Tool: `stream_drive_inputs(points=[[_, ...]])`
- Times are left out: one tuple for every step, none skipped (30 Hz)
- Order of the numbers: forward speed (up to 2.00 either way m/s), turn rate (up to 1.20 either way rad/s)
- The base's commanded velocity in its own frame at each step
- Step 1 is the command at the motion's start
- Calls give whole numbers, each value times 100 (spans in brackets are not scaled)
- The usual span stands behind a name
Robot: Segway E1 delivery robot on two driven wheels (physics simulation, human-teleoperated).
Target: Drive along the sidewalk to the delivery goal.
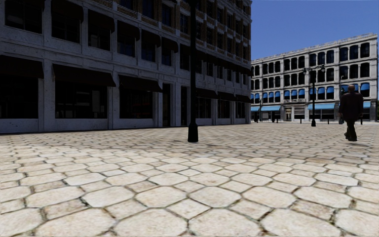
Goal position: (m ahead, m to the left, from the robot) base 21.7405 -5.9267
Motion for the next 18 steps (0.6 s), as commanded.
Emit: stream_drive_inputs(points=[[200, -2], [200, -2], [200, -2], [200, -2], [200, -2], [200, 0], [200, 0], [200, 0], [200, 0], [200, 0], [200, 7], [200, 24], [200, 24], [200, 38], [200, 46], [200, 53], [200, 60], [200, 62]])
